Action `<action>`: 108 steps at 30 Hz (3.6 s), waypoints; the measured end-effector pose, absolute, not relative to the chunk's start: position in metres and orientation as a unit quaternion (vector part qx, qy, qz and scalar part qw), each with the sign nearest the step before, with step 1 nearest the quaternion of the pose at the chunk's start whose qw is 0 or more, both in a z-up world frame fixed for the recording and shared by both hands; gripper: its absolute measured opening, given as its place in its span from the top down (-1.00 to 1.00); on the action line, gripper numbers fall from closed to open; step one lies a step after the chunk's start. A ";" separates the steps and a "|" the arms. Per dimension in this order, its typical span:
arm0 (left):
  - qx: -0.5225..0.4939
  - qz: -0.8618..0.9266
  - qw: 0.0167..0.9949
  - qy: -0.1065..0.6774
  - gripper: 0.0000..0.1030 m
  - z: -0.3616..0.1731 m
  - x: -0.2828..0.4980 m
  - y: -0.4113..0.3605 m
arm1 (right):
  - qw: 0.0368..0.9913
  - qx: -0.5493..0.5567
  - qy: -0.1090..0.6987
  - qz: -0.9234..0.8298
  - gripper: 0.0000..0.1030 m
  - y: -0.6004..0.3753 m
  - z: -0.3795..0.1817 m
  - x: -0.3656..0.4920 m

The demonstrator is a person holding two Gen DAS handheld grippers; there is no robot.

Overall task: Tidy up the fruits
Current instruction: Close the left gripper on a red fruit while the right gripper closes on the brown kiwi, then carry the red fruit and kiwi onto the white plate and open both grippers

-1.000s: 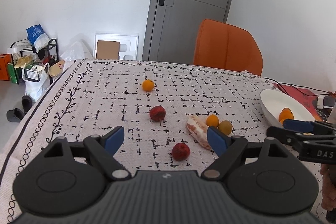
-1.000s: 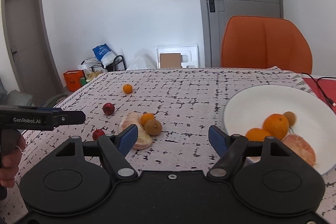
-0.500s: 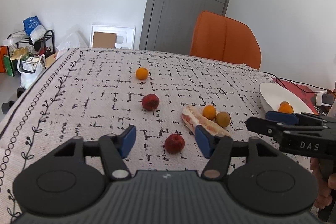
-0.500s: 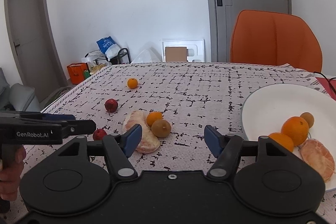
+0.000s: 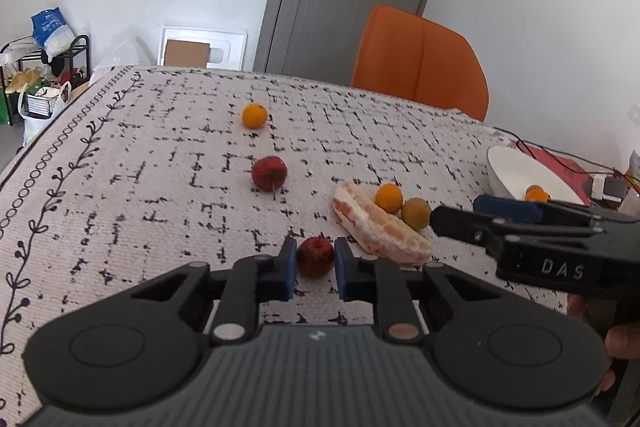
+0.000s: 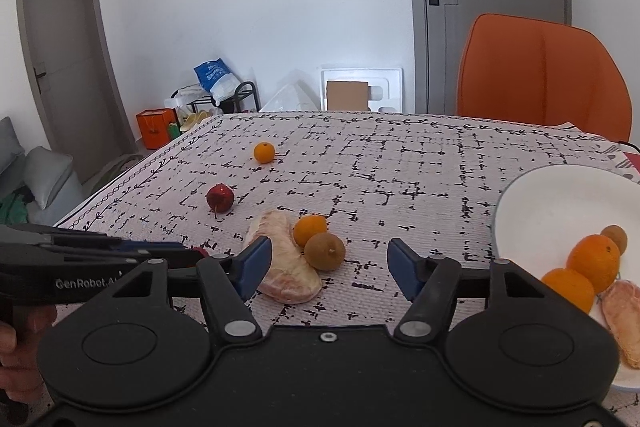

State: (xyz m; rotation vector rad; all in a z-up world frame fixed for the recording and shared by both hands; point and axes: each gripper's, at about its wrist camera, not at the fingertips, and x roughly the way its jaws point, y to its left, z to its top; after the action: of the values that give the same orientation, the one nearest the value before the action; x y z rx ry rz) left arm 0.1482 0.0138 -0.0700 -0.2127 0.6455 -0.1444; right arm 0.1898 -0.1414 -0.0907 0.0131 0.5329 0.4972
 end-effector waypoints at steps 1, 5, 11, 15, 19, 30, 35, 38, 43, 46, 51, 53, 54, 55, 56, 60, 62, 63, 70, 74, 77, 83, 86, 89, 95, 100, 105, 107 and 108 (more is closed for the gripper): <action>-0.105 -0.070 0.941 0.313 0.72 -0.069 0.148 0.015 | 0.934 0.005 0.261 0.244 -0.22 -0.140 -0.091 0.191; -0.105 -0.064 0.944 0.306 0.77 -0.064 0.147 0.021 | 0.932 0.003 0.264 0.248 -0.13 -0.136 -0.092 0.194; -0.110 -0.058 0.943 0.310 0.77 -0.064 0.148 0.028 | 0.932 0.004 0.267 0.246 0.02 -0.132 -0.095 0.199; -0.113 -0.061 0.942 0.309 0.76 -0.062 0.146 0.028 | 0.930 0.013 0.276 0.243 0.30 -0.132 -0.099 0.206; -0.113 -0.062 0.942 0.309 0.69 -0.060 0.146 0.026 | 0.926 0.019 0.287 0.244 0.52 -0.134 -0.104 0.211; -0.116 -0.076 0.937 0.321 0.67 -0.065 0.148 0.014 | 0.931 0.021 0.279 0.234 0.53 -0.149 -0.098 0.196; -0.103 -0.072 0.939 0.321 0.57 -0.069 0.147 0.007 | 0.935 0.025 0.273 0.225 0.53 -0.158 -0.095 0.190; -0.092 -0.062 0.940 0.323 0.58 -0.070 0.149 0.004 | 0.937 0.027 0.268 0.221 0.53 -0.163 -0.092 0.186; -0.088 -0.061 0.937 0.332 0.58 -0.076 0.151 0.002 | 0.942 0.030 0.260 0.211 0.53 -0.172 -0.087 0.177; -0.088 -0.069 0.940 0.322 0.58 -0.071 0.149 -0.002 | 0.945 0.030 0.254 0.204 0.53 -0.178 -0.085 0.171; -0.078 -0.084 0.944 0.308 0.58 -0.060 0.149 -0.017 | 0.950 0.035 0.244 0.192 0.53 -0.192 -0.080 0.164; -0.074 -0.091 0.945 0.304 0.58 -0.056 0.150 -0.023 | 0.952 0.038 0.241 0.187 0.53 -0.197 -0.079 0.161; -0.072 -0.096 0.946 0.302 0.58 -0.054 0.150 -0.027 | 0.953 0.040 0.239 0.184 0.53 -0.201 -0.079 0.160; -0.071 -0.099 0.946 0.301 0.58 -0.053 0.150 -0.030 | 0.953 0.041 0.238 0.182 0.53 -0.203 -0.078 0.159; -0.069 -0.103 0.946 0.300 0.58 -0.052 0.150 -0.033 | 0.954 0.042 0.237 0.180 0.53 -0.206 -0.078 0.158; -0.060 -0.116 0.946 0.297 0.58 -0.047 0.153 -0.047 | 0.957 0.050 0.231 0.171 0.53 -0.217 -0.077 0.154; -0.057 -0.122 0.946 0.294 0.58 -0.045 0.154 -0.054 | 0.958 0.054 0.229 0.166 0.53 -0.223 -0.076 0.152; -0.055 -0.125 0.946 0.293 0.58 -0.043 0.154 -0.058 | 0.958 0.055 0.228 0.164 0.53 -0.225 -0.076 0.152; -0.045 -0.146 0.946 0.287 0.58 -0.037 0.156 -0.081 | 0.962 0.065 0.222 0.147 0.53 -0.244 -0.075 0.146; -0.038 -0.155 0.945 0.286 0.58 -0.035 0.158 -0.092 | 0.963 0.070 0.219 0.138 0.53 -0.255 -0.076 0.143; -0.034 -0.161 0.944 0.285 0.58 -0.034 0.160 -0.101 | 0.964 0.074 0.218 0.131 0.53 -0.263 -0.077 0.142; -0.023 -0.173 0.943 0.282 0.58 -0.031 0.164 -0.119 | 0.966 0.084 0.215 0.117 0.53 -0.279 -0.079 0.140; -0.018 -0.181 0.943 0.280 0.58 -0.029 0.166 -0.128 | 0.967 0.089 0.213 0.109 0.53 -0.288 -0.080 0.139; -0.012 -0.189 0.942 0.277 0.58 -0.028 0.167 -0.137 | 0.968 0.094 0.212 0.100 0.52 -0.296 -0.082 0.138; -0.001 -0.203 0.939 0.277 0.58 -0.028 0.173 -0.154 | 0.968 0.102 0.213 0.081 0.52 -0.311 -0.087 0.139; 0.004 -0.208 0.938 0.279 0.58 -0.029 0.180 -0.162 | 0.968 0.108 0.214 0.069 0.52 -0.321 -0.089 0.140; 0.004 -0.208 0.937 0.282 0.58 -0.033 0.188 -0.168 | 0.968 0.115 0.216 0.055 0.51 -0.328 -0.092 0.143; 0.001 -0.208 0.936 0.286 0.58 -0.034 0.192 -0.169 | 0.968 0.118 0.217 0.046 0.43 -0.331 -0.094 0.144; 0.001 -0.208 0.935 0.287 0.58 -0.035 0.193 -0.170 | 0.968 0.120 0.214 0.043 0.40 -0.332 -0.095 0.144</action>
State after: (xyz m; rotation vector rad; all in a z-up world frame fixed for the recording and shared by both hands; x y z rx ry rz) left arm 0.1933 -0.1701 -0.0347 0.0011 0.5868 -0.4243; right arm 0.1443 -0.3322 -0.0947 0.2436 0.4333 0.0860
